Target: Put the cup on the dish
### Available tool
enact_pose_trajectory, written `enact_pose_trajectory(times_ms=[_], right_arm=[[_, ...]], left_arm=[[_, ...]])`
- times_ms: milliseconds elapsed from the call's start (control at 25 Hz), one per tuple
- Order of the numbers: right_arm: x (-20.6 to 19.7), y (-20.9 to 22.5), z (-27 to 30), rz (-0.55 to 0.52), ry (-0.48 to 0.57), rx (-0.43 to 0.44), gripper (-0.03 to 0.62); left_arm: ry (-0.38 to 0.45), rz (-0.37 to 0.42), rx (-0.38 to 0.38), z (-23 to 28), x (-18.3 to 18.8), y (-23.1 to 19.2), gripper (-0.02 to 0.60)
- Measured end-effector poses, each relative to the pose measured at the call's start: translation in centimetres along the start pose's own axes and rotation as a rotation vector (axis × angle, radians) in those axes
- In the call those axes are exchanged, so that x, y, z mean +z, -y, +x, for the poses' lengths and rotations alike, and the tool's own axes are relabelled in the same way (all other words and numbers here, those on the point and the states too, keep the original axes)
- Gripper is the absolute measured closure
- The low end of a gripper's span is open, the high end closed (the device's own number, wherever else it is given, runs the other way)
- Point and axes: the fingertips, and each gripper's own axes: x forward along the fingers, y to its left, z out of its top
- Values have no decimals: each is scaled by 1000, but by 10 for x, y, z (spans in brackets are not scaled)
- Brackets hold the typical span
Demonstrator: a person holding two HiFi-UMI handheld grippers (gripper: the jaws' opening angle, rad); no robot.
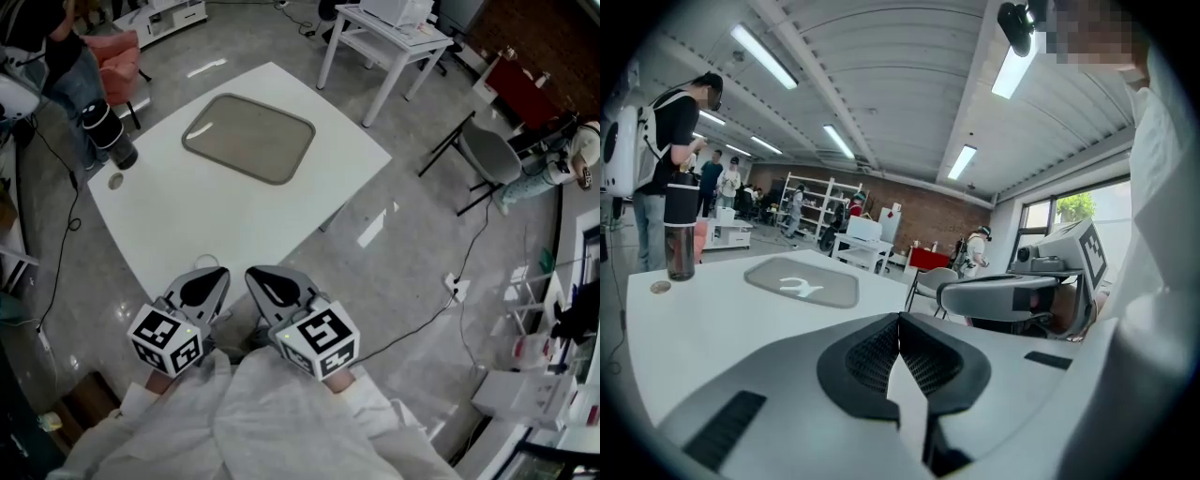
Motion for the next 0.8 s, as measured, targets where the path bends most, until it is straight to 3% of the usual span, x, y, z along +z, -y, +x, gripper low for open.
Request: enact_pose_trajectory(times_ms=[360,800], right_arm=[[0,19,5,19,-9,43,580],[6,11,28,31,-19,46,580]], left_arm=[[15,-47,108,4,2,-25,574],[8,-68,135,-12,3,-52,574]])
